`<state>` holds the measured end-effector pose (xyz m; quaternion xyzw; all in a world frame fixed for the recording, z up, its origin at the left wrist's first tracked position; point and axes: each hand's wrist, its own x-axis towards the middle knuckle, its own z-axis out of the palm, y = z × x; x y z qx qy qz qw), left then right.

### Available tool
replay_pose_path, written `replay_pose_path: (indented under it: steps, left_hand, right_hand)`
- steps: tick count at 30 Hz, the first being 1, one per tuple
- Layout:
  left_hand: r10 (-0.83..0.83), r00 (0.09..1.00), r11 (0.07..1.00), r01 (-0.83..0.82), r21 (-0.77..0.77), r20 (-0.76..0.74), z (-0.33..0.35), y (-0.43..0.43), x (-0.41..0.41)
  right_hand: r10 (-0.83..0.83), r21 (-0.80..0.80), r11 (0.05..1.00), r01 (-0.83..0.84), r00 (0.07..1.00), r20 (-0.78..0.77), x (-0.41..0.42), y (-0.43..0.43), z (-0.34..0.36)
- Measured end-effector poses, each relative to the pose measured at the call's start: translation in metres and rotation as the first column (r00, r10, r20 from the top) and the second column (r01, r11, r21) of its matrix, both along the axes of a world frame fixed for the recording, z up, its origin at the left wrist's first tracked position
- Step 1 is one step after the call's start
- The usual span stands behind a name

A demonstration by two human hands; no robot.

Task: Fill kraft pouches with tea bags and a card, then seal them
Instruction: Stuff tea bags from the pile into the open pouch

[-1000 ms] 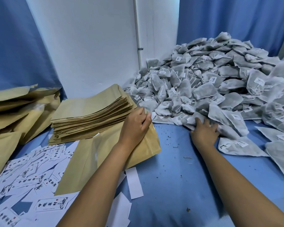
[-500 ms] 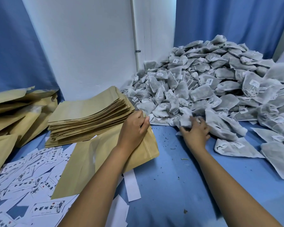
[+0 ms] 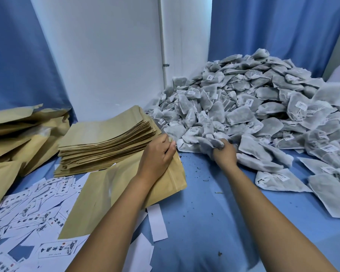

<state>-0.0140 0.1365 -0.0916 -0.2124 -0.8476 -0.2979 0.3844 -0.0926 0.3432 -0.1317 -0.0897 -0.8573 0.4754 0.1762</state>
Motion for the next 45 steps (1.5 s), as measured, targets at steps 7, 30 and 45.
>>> replay_pose_path:
  steps: [7, 30, 45]
  left_hand:
    - [-0.045, 0.999, 0.998, 0.045, 0.036, -0.004, 0.000, 0.000, 0.004]
    - [0.004, 0.991, 0.999, 0.002, 0.050, -0.133, 0.000, -0.022, 0.002]
    - [-0.037, 0.992, 0.997, 0.044, 0.060, -0.119, -0.002, -0.006, 0.000]
  right_hand:
    - [0.511, -0.969, -0.167, -0.183, 0.824, -0.244, 0.036, -0.013, 0.011]
    - [0.931, -0.751, 0.209, -0.627, 0.363, -0.044, 0.072, -0.055, 0.010]
    - [0.915, -0.598, 0.313, -0.738, 0.403, -0.018, 0.072, -0.063, 0.011]
